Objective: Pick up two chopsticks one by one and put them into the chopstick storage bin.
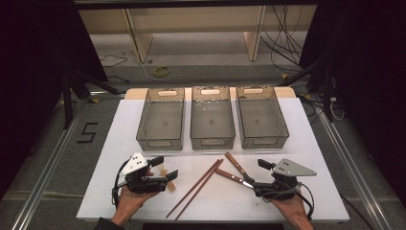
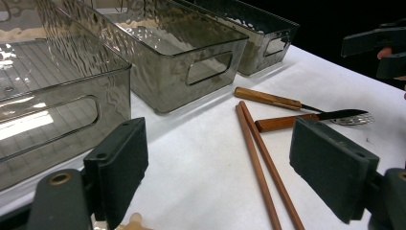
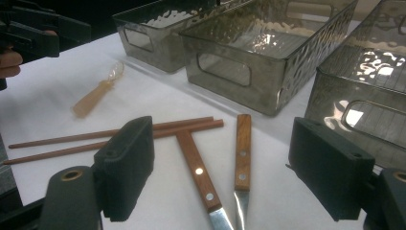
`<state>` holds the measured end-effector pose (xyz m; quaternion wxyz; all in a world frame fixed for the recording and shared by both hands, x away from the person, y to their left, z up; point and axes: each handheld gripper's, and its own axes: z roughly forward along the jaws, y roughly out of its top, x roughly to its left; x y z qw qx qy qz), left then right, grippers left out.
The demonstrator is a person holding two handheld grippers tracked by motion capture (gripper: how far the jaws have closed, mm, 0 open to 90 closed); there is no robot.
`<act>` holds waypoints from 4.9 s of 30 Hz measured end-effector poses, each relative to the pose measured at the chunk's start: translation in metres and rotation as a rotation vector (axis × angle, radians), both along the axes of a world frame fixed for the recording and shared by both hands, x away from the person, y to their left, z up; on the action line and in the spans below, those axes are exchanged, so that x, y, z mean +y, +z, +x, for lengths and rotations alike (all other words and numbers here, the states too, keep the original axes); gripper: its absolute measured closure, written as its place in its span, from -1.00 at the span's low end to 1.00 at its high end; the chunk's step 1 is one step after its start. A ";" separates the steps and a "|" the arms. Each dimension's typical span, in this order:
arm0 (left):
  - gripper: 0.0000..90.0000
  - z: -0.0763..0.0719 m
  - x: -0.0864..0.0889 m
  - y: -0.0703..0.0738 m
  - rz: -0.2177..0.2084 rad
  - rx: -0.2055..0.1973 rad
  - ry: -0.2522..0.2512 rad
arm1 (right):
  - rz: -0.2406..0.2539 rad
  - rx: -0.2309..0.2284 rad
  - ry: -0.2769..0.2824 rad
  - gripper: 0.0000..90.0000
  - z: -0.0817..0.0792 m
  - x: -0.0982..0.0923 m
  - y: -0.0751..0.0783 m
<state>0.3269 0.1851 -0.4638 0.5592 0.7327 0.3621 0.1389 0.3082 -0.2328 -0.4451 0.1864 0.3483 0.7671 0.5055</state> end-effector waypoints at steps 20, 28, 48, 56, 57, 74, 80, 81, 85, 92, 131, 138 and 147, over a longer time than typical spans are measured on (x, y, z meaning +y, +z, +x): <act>-0.49 0.004 -0.031 0.016 0.244 0.169 -0.112 | -0.015 -0.003 0.005 -0.45 0.000 0.001 0.001; -0.46 0.014 -0.050 0.023 0.364 0.252 -0.131 | -0.026 -0.006 0.008 -0.45 0.000 0.002 0.001; -0.08 0.027 -0.082 0.012 0.555 0.389 -0.120 | -0.037 -0.009 0.018 -0.44 -0.001 0.004 0.000; 0.06 0.032 -0.089 0.002 0.563 0.446 -0.136 | -0.039 -0.014 0.019 -0.44 -0.001 0.004 0.001; 0.07 0.032 -0.089 0.002 0.563 0.446 -0.136 | -0.039 -0.013 0.019 -0.44 -0.001 0.004 0.001; 0.46 0.029 -0.106 -0.007 0.613 0.449 -0.190 | -0.034 -0.024 0.018 -0.42 -0.002 0.004 0.001; 0.54 0.028 -0.108 -0.007 0.639 0.425 -0.193 | -0.033 -0.023 0.018 -0.41 -0.002 0.004 0.001; 0.56 0.028 -0.108 -0.008 0.641 0.420 -0.188 | -0.036 -0.021 0.019 -0.41 -0.002 0.004 0.001; 0.65 0.028 -0.109 -0.008 0.658 0.411 -0.186 | -0.037 -0.022 0.015 -0.41 -0.002 0.005 0.001; 0.76 0.028 -0.111 -0.007 0.681 0.407 -0.173 | -0.039 -0.030 0.019 -0.40 -0.003 0.004 0.001; 0.86 0.033 -0.088 0.028 0.551 0.317 -0.170 | -0.035 -0.034 0.014 -0.39 -0.003 0.003 0.002; 0.86 0.042 -0.076 0.042 0.504 0.298 -0.159 | -0.037 -0.033 0.007 -0.39 -0.003 0.003 0.002; 0.85 0.056 -0.059 0.057 0.453 0.276 -0.119 | -0.031 -0.034 0.004 -0.39 -0.002 0.002 0.002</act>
